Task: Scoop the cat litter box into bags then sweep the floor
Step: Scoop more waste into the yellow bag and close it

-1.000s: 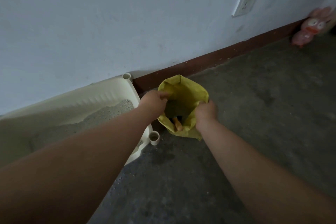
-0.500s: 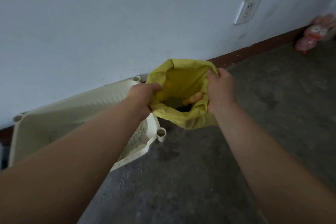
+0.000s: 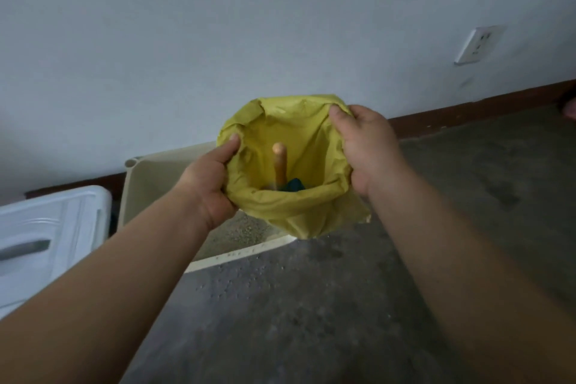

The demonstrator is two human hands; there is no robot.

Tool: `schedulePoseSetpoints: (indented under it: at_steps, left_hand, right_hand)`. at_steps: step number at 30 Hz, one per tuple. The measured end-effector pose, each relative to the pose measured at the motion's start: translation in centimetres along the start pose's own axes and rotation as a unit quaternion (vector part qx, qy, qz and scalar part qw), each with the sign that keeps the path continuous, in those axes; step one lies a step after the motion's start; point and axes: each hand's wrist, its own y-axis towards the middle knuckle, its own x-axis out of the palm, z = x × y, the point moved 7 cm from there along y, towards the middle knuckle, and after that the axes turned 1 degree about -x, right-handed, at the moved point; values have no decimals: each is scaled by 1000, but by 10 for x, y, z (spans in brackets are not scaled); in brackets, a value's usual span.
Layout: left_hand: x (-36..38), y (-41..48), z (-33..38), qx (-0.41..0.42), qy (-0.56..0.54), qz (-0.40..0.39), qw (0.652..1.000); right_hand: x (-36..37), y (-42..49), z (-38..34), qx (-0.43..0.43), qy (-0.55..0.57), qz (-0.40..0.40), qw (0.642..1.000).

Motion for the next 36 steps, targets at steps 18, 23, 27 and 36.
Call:
schedulePoseSetpoints:
  at_steps: [18,23,27,36]
  left_hand:
    - [-255,-55,-84,-38,-108,300,947]
    - [-276,-59,-124,-90,-60,325,939]
    - [-273,-72,-118,-85,14,353,932]
    - [-272,-86,-129,-89,34,334,938]
  right_hand:
    - [141,-104,163,294,-99,-235,921]
    - [150,-113,179,234,-271,-261,896]
    - [163,-119,178,195,-329,-326,864]
    - [149,-127,174,91,-551,-337,758]
